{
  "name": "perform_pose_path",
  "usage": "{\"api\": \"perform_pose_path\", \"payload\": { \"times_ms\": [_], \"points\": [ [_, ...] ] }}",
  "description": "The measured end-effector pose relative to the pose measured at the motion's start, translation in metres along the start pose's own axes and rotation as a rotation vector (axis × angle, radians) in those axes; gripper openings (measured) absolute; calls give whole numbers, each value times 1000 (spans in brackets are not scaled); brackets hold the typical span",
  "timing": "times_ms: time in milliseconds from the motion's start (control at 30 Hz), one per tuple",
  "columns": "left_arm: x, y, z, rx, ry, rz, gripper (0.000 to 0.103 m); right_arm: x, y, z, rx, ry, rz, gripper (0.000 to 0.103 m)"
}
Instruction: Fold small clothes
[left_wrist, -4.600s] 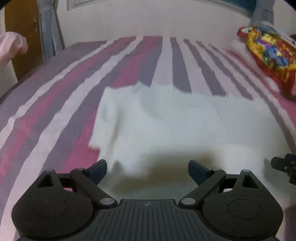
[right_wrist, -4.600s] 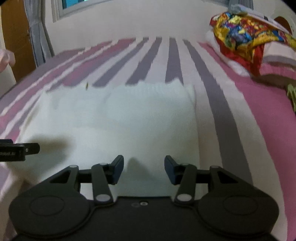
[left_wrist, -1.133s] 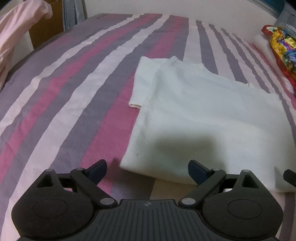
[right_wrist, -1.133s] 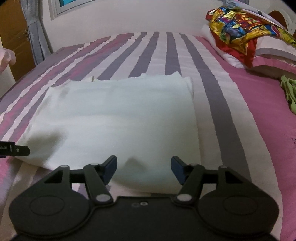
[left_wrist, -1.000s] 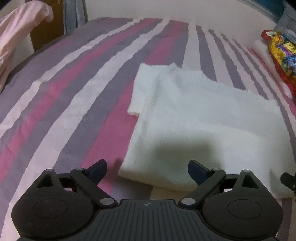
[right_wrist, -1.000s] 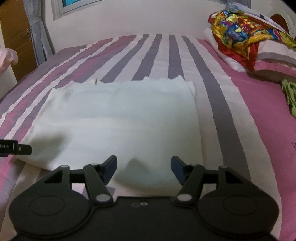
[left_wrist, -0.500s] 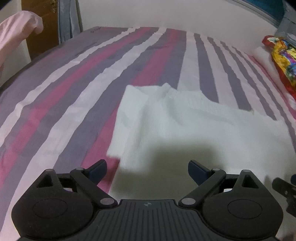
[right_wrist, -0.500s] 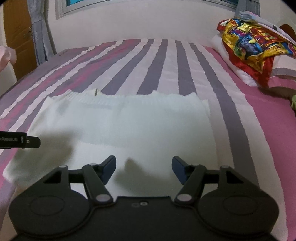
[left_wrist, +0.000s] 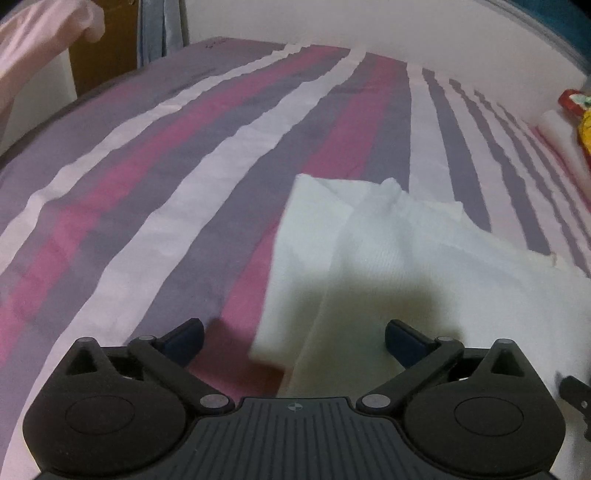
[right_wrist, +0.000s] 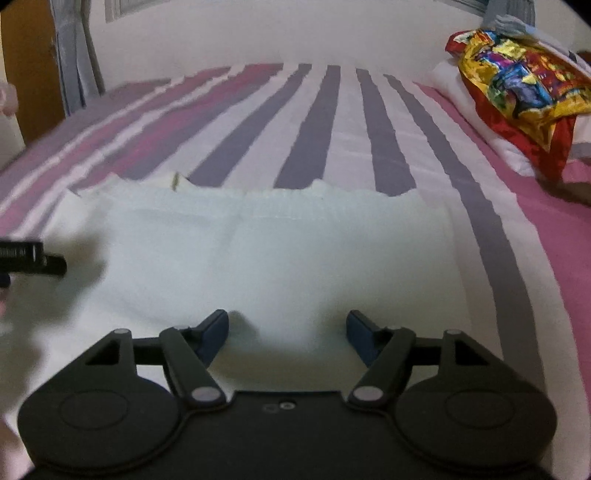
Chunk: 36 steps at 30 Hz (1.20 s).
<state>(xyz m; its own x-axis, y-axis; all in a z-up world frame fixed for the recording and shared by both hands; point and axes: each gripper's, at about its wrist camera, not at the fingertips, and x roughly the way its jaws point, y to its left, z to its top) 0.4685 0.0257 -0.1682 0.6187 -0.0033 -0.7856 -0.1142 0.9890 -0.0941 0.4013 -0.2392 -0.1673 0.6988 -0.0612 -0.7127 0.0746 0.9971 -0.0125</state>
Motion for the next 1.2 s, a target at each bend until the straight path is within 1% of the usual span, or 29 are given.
{"api": "perform_pose_path", "payload": {
  "times_ms": [67,167,233,267,333,367,433,467,500,600,700,767,800,833,900,1000,1067,1100,1133,1167,1200],
  "points": [
    [-9,15,-4,-41,21,-19,103,-7,-4,-4,34,0,24,70],
    [-30,34,-22,-116,51,-86,103,-23,-4,-15,44,-4,47,70],
    [-42,43,-39,-184,82,-152,103,-30,-2,-21,36,3,56,70],
    [-45,45,-47,-217,109,-186,103,-33,-1,-24,36,8,62,70],
    [-52,52,-66,-317,155,-233,102,-38,1,-31,38,17,65,70],
    [-55,53,-75,-358,168,-252,101,-41,1,-34,41,21,67,71],
    [-61,57,-91,-447,186,-299,91,-47,1,-39,49,25,72,71],
    [-62,58,-98,-487,187,-323,88,-49,2,-41,50,26,73,71],
    [-62,59,-105,-523,183,-336,82,-52,1,-43,50,26,73,71],
    [-55,61,-117,-638,175,-381,81,-58,0,-46,48,23,73,72],
    [-45,62,-123,-723,138,-434,80,-61,-1,-47,41,19,66,72],
    [-38,58,-123,-762,119,-468,68,-61,-3,-47,47,16,67,72],
    [-30,56,-124,-783,121,-489,53,-61,-3,-46,48,16,67,72],
    [-23,54,-125,-803,125,-501,43,-61,-3,-46,46,15,67,72],
    [-11,52,-127,-848,121,-520,36,-59,-3,-47,43,13,67,72],
    [3,45,-122,-854,85,-548,35,-54,-3,-47,40,15,68,72],
    [6,41,-119,-843,67,-548,35,-51,-3,-46,43,12,74,72],
    [9,39,-117,-846,64,-546,31,-50,-2,-46,41,8,73,72],
    [10,38,-116,-840,69,-529,17,-48,-2,-45,38,2,73,72],
    [13,39,-115,-838,77,-511,11,-46,-2,-45,37,-1,73,72],
    [16,41,-118,-858,82,-517,10,-44,-1,-44,38,-3,71,72]
  ]
}}
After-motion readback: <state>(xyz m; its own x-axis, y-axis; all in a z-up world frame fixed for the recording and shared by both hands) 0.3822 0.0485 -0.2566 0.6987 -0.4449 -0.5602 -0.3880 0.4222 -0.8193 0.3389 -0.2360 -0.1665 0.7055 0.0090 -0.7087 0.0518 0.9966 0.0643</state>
